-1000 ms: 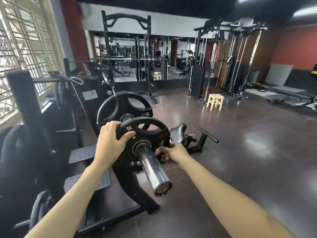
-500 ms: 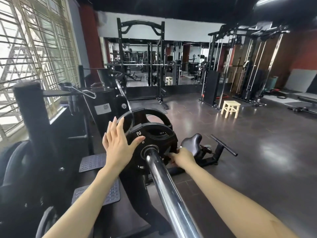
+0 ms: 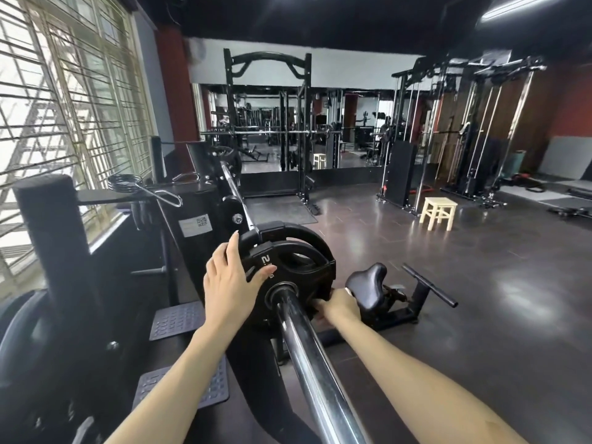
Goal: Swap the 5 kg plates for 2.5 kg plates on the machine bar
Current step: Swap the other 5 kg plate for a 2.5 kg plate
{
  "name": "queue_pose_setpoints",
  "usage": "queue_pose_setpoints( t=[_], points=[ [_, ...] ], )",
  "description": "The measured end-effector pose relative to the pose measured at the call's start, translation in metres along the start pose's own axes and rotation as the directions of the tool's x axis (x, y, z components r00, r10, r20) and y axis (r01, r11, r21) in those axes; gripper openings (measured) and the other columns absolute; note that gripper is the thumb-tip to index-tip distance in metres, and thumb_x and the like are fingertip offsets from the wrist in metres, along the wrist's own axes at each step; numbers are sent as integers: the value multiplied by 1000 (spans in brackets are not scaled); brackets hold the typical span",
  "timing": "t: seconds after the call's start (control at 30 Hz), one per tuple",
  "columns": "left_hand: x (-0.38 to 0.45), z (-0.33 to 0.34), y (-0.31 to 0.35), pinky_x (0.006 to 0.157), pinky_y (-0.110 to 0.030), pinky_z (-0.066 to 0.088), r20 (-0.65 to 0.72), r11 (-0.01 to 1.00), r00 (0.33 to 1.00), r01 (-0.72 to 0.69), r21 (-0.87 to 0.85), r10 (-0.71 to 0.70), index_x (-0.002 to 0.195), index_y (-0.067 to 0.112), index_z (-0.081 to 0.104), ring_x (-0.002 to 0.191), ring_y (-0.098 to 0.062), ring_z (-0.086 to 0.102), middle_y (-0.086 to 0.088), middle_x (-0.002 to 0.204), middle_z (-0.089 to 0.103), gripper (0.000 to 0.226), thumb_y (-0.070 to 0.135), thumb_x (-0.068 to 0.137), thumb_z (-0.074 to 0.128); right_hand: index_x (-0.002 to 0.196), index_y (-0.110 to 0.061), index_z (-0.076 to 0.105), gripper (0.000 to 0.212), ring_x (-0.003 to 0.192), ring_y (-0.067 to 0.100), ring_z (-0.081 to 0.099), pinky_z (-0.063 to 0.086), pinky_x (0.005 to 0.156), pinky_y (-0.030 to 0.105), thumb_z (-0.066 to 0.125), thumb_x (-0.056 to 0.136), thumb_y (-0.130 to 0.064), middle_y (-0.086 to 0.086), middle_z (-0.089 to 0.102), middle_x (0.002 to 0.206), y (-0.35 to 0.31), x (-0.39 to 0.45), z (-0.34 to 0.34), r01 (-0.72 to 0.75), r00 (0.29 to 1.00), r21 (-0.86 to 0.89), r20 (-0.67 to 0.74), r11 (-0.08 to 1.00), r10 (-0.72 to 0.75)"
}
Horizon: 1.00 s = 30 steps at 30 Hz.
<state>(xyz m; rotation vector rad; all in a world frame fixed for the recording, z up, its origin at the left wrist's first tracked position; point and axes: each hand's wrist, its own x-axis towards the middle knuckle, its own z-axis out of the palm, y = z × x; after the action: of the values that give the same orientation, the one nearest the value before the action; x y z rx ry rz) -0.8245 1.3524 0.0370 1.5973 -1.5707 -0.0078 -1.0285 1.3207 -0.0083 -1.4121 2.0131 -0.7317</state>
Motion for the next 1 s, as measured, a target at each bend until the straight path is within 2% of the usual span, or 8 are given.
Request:
queue_pose_setpoints(
  t=[0.07, 0.17, 0.3, 0.4, 0.6, 0.73, 0.83, 1.0],
  points=[
    [-1, -4, 2, 118, -50, 28, 32, 1000, 999, 11, -15, -10, 159, 21, 16, 146, -31, 26, -11, 159, 28, 94, 65, 86, 57, 103, -6, 72, 29, 60, 11, 63, 43, 52, 21, 65, 95, -33, -1, 66, 73, 0, -9, -2, 12, 1000, 3, 11, 1000, -12],
    [-10, -16, 7, 120, -51, 24, 93, 997, 994, 68, -46, -63, 160, 23, 11, 151, -29, 17, -8, 165, 17, 92, 58, 90, 60, 96, -5, 72, 33, 91, 32, 73, 58, 81, 38, 66, 88, -37, 11, 77, 94, 5, -14, -7, 14, 999, 24, 45, 1000, -16],
    [-47, -45, 2, 112, -42, 35, 68, 948, 970, 244, -207, -235, 144, 15, 45, 137, -28, 39, -10, 148, 44, 54, 39, 97, 59, 72, -14, 62, 22, 79, 28, 70, 56, 74, 34, 58, 92, -23, 12, 77, 89, -9, -58, -36, 69, 997, 171, 34, 983, -76],
    [-79, -73, -9, 89, -35, 49, 222, 789, 908, 418, -451, -354, 110, 16, 67, 107, -20, 65, -3, 113, 70, 20, 28, 101, 53, 67, -16, 63, 29, 65, 20, 64, 51, 61, 27, 53, 95, -14, 9, 75, 83, -38, -90, -45, 160, 984, 244, 35, 957, -174],
    [-138, -131, -69, 72, -31, 51, 267, 463, 806, 537, -706, -528, 98, 11, 72, 74, -16, 66, -3, 86, 72, 21, 17, 102, 52, 73, -17, 67, 24, 82, 30, 73, 60, 84, 50, 51, 83, -33, 4, 76, 78, -103, -161, -10, 439, 886, 111, 108, 892, -450],
    [-163, -159, -146, 53, -21, 44, 244, 168, 607, 541, -824, -756, 92, 12, 68, 50, -6, 56, 1, 73, 63, 19, 17, 101, 52, 76, -21, 67, 21, 79, 28, 73, 60, 83, 51, 53, 89, -29, 1, 74, 78, -160, -204, 40, 569, 780, 66, 270, 820, -564],
    [-176, -183, -204, 59, -23, 42, 278, -38, 443, 478, -878, -852, 94, 14, 64, 60, -9, 54, 3, 75, 61, 21, 24, 103, 48, 80, -20, 68, 21, 73, 21, 72, 61, 84, 48, 53, 91, -29, -1, 74, 78, -204, -224, 95, 633, 705, 33, 387, 773, -594],
    [-160, -222, -317, 64, -28, 43, 287, -150, 295, 411, -899, -911, 107, 10, 61, 78, -16, 60, -4, 96, 64, 26, 31, 103, 46, 90, -13, 72, 26, 80, 23, 73, 61, 84, 43, 53, 93, -30, 1, 75, 83, -294, -246, 203, 706, 620, -26, 506, 708, -599]
  ],
)
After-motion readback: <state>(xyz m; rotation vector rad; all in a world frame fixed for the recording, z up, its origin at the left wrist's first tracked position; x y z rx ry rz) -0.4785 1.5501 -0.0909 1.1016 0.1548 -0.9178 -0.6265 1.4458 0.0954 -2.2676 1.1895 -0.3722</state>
